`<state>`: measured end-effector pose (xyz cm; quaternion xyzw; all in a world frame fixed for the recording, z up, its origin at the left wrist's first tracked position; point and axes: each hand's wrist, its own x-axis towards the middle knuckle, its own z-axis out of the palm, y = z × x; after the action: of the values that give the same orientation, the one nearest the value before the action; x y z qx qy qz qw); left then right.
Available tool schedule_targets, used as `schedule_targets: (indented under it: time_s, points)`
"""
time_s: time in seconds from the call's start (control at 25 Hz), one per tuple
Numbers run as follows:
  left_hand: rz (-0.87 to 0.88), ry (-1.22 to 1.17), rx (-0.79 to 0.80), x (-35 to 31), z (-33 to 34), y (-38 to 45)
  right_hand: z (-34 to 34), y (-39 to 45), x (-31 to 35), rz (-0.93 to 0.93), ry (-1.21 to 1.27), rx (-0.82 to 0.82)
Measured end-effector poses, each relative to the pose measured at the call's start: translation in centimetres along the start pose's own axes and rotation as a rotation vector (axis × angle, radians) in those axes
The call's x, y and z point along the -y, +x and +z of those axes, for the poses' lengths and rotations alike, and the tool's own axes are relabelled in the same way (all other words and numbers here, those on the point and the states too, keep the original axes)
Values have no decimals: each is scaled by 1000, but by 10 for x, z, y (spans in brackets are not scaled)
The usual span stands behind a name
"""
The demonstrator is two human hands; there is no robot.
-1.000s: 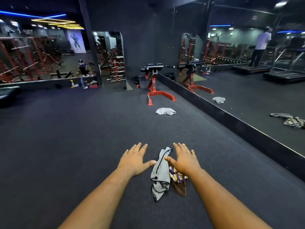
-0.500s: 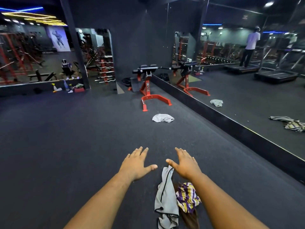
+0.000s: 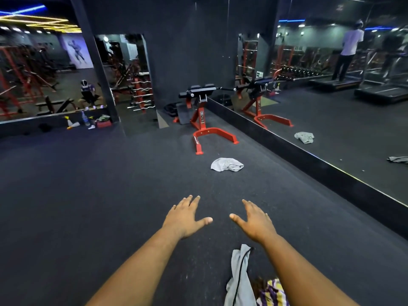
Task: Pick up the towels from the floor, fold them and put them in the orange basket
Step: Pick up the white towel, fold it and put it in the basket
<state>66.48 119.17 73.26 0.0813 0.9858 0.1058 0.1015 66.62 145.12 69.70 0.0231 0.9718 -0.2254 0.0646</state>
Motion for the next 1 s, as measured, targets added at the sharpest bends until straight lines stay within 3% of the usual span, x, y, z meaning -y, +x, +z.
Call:
schedule_targets:
  time_s: [0.4,1.0]
  points:
    - [-34,-57,69,39,-35,247,-23,263,18,-28,-81,87]
    - [119,-27,277,105,-84,672,-44,640,21,191,-90,109]
